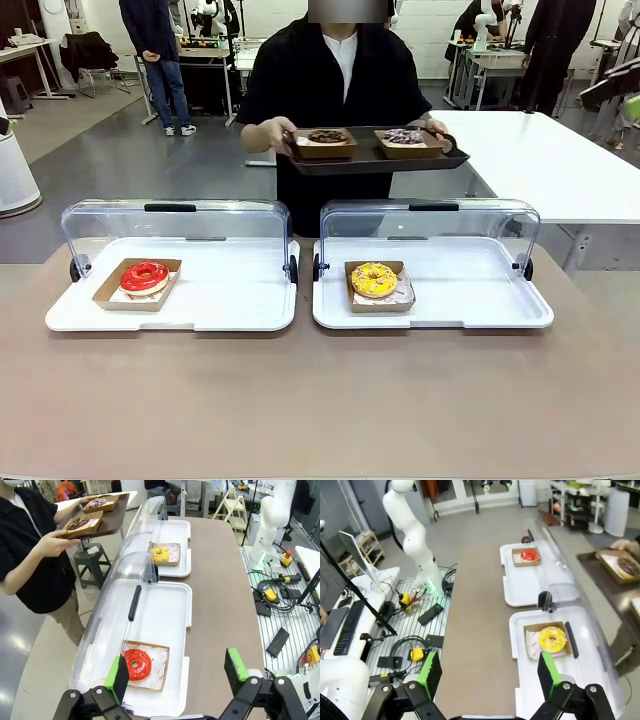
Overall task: Provide the desired donut to the person.
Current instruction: Place the picked Paper togo box onto the Handle tray extended by the person.
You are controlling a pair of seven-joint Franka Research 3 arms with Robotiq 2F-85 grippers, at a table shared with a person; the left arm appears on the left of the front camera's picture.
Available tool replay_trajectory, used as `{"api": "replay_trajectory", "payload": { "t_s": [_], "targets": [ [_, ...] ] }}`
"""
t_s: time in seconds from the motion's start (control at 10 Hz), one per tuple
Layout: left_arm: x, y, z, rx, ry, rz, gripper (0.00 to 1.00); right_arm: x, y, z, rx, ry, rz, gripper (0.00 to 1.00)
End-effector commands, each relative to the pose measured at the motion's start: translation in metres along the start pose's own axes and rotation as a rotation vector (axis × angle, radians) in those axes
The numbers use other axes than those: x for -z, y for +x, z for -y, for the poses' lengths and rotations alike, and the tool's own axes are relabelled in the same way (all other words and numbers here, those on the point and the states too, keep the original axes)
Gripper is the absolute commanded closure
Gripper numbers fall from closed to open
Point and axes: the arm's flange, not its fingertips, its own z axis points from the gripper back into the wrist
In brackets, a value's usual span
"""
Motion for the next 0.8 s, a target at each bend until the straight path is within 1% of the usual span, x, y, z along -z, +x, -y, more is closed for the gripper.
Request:
{"api": "replay_trajectory", "payload": {
  "t_s": [0.0,0.1,0.2,0.3,0.5,0.7],
  "targets": [
    [0.000,0.001,0.002,0.004,0.000,0.006,0.00,0.016,-0.014,-0.007,-0.038,0.013,-0.001,0.00],
    [0.000,0.001,0.002,0.004,0.000,0.006,0.00,0.020,-0.024,-0.006,-0.033,-0.005,-0.024,0.00],
    [0.000,0.001,0.002,0.004,0.000,0.006,0.00,0.022,-0.034,-0.006,-0.048,-0.061,-0.048,0.00],
    [0.000,0.001,0.002,0.004,0.000,0.006,0.00,0.023,-0.043,-0.006,-0.059,-0.155,-0.089,0.00],
    [0.000,0.001,0.002,0.004,0.000,0.006,0.00,0.024,-0.056,-0.002,-0.028,-0.245,-0.111,0.00],
    [0.000,0.001,0.002,0.004,0.000,0.006,0.00,0.021,-0.062,0.005,0.002,-0.283,-0.141,0.00]
  ]
}}
